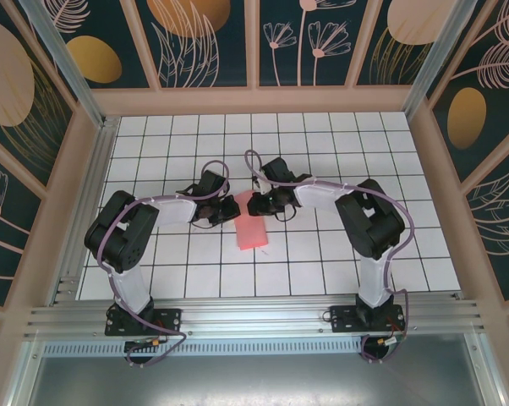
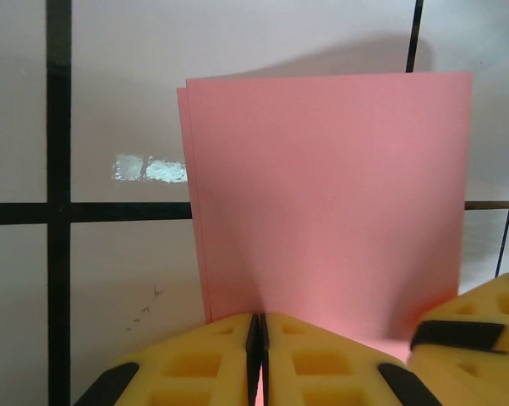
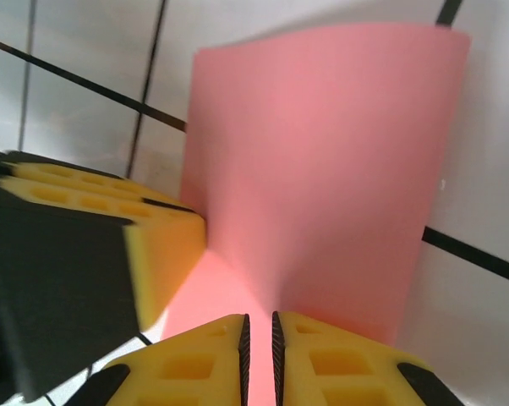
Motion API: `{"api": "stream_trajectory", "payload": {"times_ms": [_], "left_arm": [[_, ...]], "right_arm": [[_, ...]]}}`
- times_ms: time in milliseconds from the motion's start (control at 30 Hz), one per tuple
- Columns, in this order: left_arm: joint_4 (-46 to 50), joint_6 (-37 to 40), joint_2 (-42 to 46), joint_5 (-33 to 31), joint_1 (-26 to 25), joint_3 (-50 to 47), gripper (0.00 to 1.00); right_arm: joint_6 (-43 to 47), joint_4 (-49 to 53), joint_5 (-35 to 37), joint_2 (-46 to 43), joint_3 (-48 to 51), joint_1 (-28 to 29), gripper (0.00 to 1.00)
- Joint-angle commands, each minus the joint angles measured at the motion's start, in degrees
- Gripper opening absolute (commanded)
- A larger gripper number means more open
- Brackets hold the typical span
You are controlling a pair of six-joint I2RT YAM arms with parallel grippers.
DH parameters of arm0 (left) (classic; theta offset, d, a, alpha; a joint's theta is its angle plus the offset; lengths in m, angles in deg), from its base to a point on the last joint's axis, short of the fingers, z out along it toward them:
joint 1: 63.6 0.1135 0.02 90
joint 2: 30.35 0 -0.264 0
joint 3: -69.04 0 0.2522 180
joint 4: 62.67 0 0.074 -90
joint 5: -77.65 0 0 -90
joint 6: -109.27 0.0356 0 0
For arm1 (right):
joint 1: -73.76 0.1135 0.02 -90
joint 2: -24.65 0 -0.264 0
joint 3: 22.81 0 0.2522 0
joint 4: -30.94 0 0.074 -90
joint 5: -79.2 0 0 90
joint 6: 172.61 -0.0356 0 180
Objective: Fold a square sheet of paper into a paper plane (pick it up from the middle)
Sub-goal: First fold in half a square sheet of paper at the center of the table.
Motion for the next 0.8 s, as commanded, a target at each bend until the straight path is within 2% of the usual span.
{"api": "stream_trajectory", "payload": {"times_ms": [0,167,500,767], "left_arm": [[5.56,-0.02,-3.33,-3.90,0.00,-0.72,0.14],[6.33,-0.02,-3.58,-4.58,0.06,-0.72,0.14],[6.78,0.65,-3.08,-4.77,-0.02,-0.19,0.14],[-2.38,-0.04,1.12,7.02,-0.02,6.57,0.16]], "right_arm": [[1.22,3.07,-1.43,0.94,-1.56,-0.60,0.20],[2.21,6.22,2.35,2.57,-2.15,-2.02,0.21],[2.47,5.99,0.76,4.93,1.05,-4.80,0.18],[4.87,5.63,-2.18,6.35,1.54,-5.15,0.13]]}}
